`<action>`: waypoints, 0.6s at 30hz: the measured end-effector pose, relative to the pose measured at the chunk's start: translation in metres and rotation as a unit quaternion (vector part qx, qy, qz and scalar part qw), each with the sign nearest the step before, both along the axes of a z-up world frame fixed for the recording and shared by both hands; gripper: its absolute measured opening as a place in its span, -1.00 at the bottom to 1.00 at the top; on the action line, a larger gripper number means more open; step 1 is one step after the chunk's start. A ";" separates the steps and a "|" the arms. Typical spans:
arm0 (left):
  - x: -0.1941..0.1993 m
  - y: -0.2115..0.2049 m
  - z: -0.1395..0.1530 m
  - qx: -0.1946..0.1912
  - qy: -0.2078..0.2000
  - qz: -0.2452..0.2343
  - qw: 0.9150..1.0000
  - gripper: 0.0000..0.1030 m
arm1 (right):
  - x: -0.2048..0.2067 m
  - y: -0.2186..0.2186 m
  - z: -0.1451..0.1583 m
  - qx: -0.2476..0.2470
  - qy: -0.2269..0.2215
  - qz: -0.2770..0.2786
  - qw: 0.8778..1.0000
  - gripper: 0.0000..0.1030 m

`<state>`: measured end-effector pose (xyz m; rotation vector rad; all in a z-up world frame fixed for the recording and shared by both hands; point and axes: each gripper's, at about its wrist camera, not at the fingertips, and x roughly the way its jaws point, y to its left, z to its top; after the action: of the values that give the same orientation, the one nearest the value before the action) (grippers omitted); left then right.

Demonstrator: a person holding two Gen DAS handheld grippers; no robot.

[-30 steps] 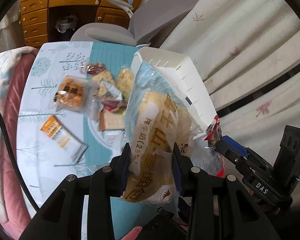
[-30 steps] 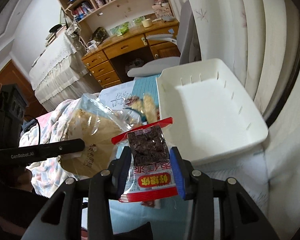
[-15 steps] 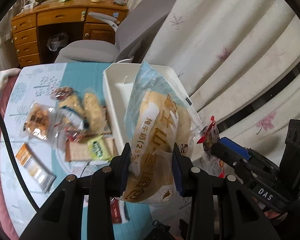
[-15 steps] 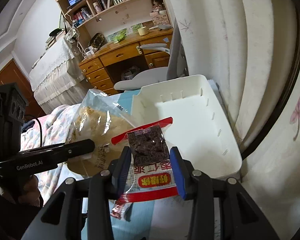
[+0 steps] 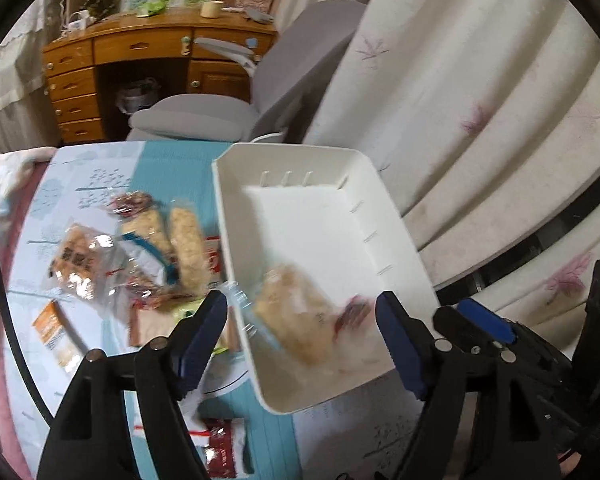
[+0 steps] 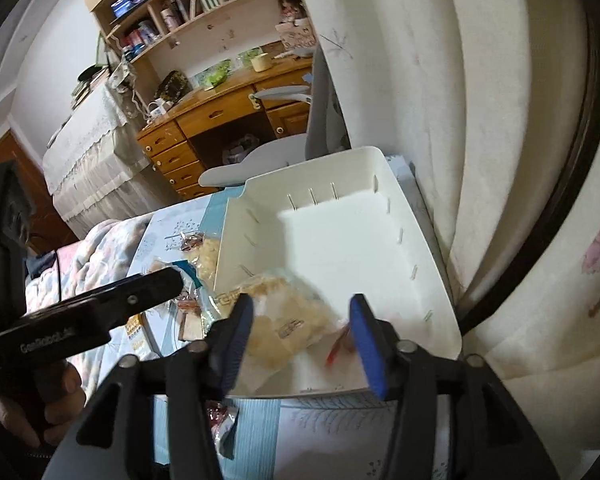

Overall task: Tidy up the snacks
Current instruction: 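Withdraw both tools from the white tray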

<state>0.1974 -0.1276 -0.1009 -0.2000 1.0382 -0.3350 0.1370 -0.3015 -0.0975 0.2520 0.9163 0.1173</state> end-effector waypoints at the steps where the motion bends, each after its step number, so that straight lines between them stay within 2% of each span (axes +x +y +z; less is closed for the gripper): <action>1: -0.001 0.004 -0.001 0.002 0.004 0.005 1.000 0.47 | 0.000 -0.001 -0.001 0.006 0.002 -0.004 1.000 0.11; 8: -0.015 0.044 -0.008 0.018 0.018 0.057 0.998 0.54 | -0.004 0.005 -0.011 0.027 0.027 -0.022 0.999 0.13; 10: -0.020 0.058 -0.009 0.039 0.016 0.080 0.996 0.61 | -0.006 0.008 -0.013 0.033 0.032 -0.025 0.999 0.13; 18: -0.037 0.116 -0.013 0.057 0.025 0.149 0.987 0.62 | -0.011 0.030 -0.024 0.058 0.058 -0.023 0.996 0.14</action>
<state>0.1599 -0.0113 -0.1144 -0.2580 1.0573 0.0000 0.1257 -0.2714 -0.1215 0.3903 1.0190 0.1141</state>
